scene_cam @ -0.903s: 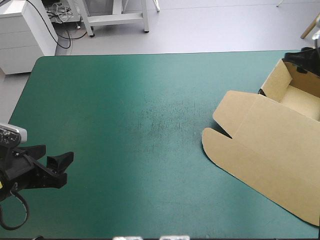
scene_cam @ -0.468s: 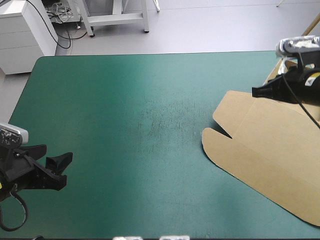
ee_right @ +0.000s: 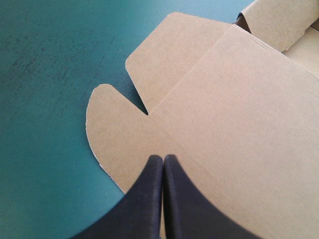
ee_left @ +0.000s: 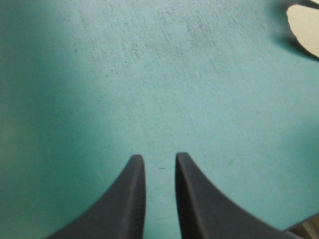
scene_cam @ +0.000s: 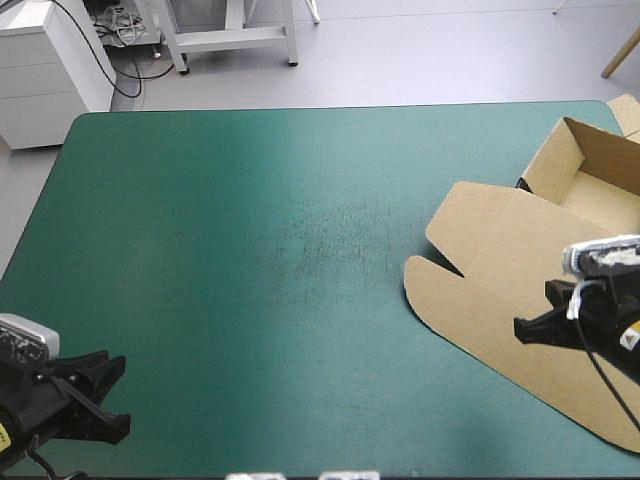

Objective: Fold the box

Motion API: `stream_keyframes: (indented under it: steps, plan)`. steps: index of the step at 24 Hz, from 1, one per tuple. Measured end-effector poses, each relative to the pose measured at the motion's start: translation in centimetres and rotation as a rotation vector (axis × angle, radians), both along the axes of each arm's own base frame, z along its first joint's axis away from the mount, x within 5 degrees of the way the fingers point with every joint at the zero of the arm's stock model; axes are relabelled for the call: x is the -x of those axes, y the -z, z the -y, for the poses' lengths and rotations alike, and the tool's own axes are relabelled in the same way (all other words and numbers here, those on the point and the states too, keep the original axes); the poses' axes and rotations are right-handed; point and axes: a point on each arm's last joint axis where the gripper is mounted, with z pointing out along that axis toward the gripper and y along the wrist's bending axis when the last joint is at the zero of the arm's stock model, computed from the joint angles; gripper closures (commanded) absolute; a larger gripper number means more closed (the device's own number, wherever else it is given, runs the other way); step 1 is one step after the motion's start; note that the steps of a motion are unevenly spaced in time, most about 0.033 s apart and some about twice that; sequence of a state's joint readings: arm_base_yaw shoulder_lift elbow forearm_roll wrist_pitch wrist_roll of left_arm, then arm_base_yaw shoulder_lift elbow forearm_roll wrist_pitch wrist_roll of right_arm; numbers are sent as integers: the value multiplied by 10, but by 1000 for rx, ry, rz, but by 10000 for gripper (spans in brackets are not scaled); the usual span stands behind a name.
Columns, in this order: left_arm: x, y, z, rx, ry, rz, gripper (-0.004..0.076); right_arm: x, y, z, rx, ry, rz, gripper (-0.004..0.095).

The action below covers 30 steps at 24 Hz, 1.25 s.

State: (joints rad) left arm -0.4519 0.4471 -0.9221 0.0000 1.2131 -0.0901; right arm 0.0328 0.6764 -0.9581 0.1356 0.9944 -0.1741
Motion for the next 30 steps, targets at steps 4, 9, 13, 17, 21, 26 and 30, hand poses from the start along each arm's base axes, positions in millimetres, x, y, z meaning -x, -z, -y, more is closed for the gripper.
stream_keyframes:
  steps: [4, 9, 13, 17, 21, 26, 30]
  plan:
    - [7, 25, -4, 10, -1, 17, 731, 25, 19, 1, -1, 2, 50, 924]
    - [21, 67, -10, 37, -1, 72, 731, 63, 57, 3, -13, 11, 149, 924]
    - [35, 88, -17, 79, -1, 159, 731, 83, 76, 3, -19, 15, 233, 924]
    - [39, 98, -19, 83, 2, 177, 731, 95, 86, 4, -23, 16, 299, 924]
    - [39, 98, -18, 84, 7, 176, 731, 102, 95, 4, -27, 20, 365, 924]
    - [39, 98, -18, 86, 8, 181, 731, 100, 99, 4, -28, 21, 364, 924]
    - [36, 90, -17, 112, 17, 276, 731, 99, 100, 4, -23, 19, 369, 924]
